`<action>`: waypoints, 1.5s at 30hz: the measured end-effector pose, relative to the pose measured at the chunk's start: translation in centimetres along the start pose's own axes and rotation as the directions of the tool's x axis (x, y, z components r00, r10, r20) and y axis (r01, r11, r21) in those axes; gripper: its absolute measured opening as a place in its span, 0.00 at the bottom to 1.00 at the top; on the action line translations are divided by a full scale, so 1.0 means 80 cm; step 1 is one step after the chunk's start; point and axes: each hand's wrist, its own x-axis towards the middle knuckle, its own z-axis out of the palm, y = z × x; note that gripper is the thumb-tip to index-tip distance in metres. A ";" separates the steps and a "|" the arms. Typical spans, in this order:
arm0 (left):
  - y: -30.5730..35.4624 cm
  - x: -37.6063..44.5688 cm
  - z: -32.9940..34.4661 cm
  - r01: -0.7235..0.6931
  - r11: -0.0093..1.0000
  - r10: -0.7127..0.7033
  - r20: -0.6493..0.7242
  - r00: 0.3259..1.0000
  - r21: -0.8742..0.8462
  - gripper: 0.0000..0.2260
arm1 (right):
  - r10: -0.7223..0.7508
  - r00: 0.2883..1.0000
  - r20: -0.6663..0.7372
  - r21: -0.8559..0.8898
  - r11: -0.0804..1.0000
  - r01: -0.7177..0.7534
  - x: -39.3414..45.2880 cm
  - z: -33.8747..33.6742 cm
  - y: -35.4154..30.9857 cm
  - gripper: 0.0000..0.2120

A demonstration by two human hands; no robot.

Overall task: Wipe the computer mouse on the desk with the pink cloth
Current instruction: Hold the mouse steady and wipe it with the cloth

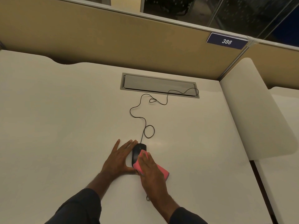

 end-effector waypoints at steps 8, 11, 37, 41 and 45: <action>0.001 -0.001 -0.001 -0.009 1.000 0.009 -0.004 1.000 0.017 0.55 | -0.095 0.993 -0.069 -0.196 0.977 0.080 -0.015 -0.004 -0.007 0.42; 0.000 -0.001 0.000 -0.016 1.000 0.017 -0.019 1.000 0.017 0.55 | -0.090 0.994 -0.064 -0.207 0.975 0.075 -0.019 -0.002 -0.007 0.42; 0.001 -0.003 -0.001 -0.019 1.000 0.018 -0.045 0.999 -0.011 0.55 | -0.156 0.986 -0.059 -0.247 0.959 0.137 0.038 -0.004 -0.007 0.37; 0.001 -0.002 0.000 -0.043 0.999 0.043 -0.084 0.996 0.000 0.54 | -0.096 0.995 -0.007 -0.214 0.973 0.092 0.065 -0.006 -0.009 0.37; 0.000 -0.001 0.000 -0.014 0.999 0.011 -0.065 0.998 -0.044 0.56 | -0.019 0.996 -0.087 -0.099 0.995 0.011 0.086 -0.005 -0.018 0.23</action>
